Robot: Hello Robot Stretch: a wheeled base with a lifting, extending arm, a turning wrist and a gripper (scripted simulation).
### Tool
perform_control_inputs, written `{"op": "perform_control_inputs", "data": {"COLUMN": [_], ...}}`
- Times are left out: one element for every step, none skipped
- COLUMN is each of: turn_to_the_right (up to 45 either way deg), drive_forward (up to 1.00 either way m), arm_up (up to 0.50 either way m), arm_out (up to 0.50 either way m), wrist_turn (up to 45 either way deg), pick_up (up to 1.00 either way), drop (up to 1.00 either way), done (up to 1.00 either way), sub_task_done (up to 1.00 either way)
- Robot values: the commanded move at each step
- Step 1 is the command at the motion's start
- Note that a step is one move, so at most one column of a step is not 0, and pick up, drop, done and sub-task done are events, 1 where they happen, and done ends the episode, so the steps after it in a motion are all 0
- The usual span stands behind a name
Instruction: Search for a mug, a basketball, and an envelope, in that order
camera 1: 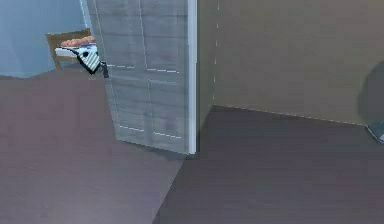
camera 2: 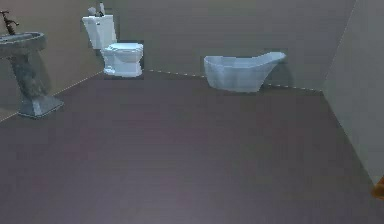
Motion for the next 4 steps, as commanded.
{"op": "perform_control_inputs", "data": {"turn_to_the_right": [-24.0,0.0,-15.0,-3.0], "drive_forward": [0.0,0.55,0.0,0.0], "arm_up": [0.0,0.0,0.0,0.0], "arm_out": [0.0,0.0,0.0,0.0], "wrist_turn": [0.0,0.0,0.0,0.0], "pick_up": [0.0,0.0,0.0,0.0], "drop": [0.0,0.0,0.0,0.0], "done": [0.0,0.0,0.0,0.0], "sub_task_done": [0.0,0.0,0.0,0.0]}}
